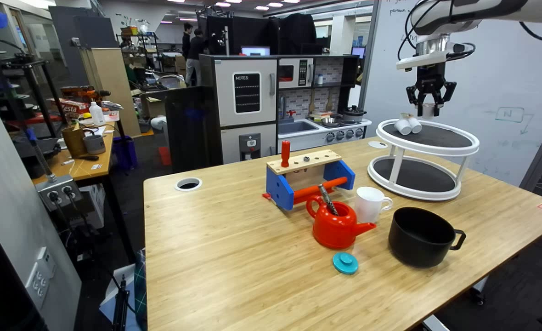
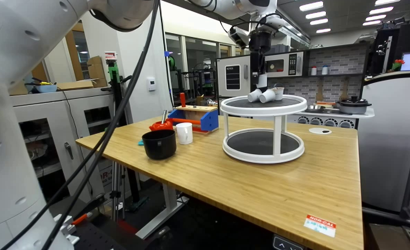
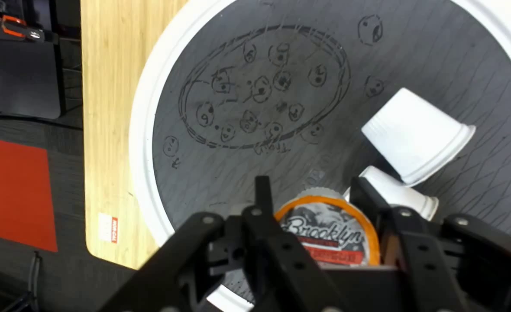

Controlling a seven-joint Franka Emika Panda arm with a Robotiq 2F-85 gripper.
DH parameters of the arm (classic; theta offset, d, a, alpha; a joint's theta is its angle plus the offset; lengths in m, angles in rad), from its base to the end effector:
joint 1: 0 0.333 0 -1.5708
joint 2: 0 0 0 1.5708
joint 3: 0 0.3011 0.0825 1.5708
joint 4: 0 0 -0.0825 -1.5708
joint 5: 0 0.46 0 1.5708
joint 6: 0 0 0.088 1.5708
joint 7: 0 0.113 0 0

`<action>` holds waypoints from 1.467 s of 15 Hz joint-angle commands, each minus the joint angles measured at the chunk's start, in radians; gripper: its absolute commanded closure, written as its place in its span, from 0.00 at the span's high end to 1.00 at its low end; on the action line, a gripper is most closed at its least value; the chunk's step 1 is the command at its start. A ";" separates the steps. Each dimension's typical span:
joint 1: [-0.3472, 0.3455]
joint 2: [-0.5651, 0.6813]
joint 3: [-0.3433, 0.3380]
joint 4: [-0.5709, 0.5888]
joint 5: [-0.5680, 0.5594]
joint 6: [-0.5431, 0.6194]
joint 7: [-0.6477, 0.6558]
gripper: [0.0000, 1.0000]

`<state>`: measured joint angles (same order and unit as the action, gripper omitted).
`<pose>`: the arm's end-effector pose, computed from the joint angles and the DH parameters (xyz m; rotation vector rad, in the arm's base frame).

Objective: Put one of the cups atop the stand in the mug and another in the bowl, then place the marker in the kettle on the table

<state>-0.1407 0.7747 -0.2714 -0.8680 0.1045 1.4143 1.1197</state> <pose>0.7583 -0.2337 0.4211 2.2059 -1.9963 -0.2413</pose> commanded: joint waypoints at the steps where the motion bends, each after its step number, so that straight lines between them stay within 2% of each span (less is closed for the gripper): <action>1: 0.041 -0.079 0.008 -0.123 -0.030 0.066 -0.087 0.23; 5: 0.109 -0.160 0.011 -0.232 -0.071 0.143 -0.154 0.23; 10: 0.177 -0.330 0.012 -0.441 -0.099 0.224 -0.211 0.23; 14: 0.187 -0.467 0.014 -0.636 -0.076 0.261 -0.257 0.23; 15: 0.152 -0.506 0.061 -0.686 -0.087 0.260 -0.266 0.23; 19: 0.151 -0.630 0.102 -0.865 -0.073 0.280 -0.316 0.23; 22: 0.145 -0.691 0.134 -0.947 -0.042 0.274 -0.316 0.23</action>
<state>0.0320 0.1589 -0.1729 -1.7109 0.0303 1.6351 0.8294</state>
